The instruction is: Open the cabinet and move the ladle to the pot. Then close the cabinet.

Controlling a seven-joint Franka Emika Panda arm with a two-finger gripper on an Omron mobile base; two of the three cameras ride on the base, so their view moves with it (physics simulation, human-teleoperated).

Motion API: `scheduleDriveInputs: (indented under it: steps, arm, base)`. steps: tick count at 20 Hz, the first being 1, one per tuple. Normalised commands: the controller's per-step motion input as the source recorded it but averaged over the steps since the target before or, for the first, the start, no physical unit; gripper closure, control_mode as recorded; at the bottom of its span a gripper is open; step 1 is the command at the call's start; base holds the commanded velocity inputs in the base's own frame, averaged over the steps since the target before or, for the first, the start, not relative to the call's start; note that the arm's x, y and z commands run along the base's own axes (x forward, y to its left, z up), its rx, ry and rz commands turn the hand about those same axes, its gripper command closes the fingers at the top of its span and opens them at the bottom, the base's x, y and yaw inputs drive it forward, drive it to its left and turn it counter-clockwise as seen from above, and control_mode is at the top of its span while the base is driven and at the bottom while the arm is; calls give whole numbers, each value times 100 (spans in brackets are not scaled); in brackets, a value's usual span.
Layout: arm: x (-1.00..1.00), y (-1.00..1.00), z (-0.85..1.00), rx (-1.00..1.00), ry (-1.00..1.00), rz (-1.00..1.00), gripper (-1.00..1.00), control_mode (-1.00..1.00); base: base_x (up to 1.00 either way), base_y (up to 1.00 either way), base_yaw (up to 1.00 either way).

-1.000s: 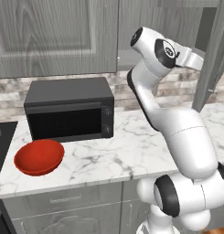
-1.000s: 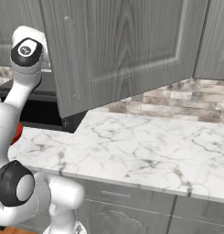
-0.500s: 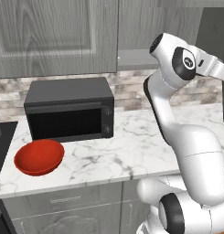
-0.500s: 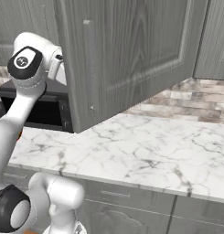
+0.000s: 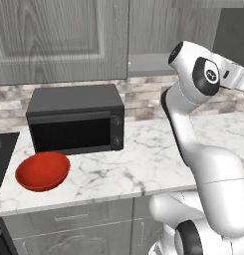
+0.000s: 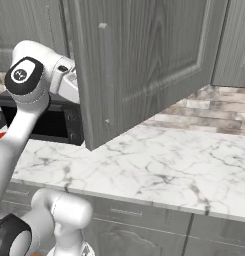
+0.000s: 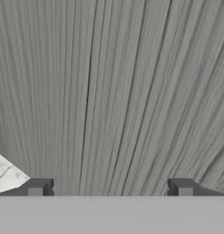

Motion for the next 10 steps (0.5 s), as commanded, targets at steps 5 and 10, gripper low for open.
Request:
scheduleDriveInputs:
  steps: [5, 10]
  arm:
    - [-21, -10, 8, 0, 0, -1, -100, -100]
    - [-28, -25, 10, 0, 0, -2, -100, -100]
  base:
    - [0, 0, 0]
    - [0, 0, 0]
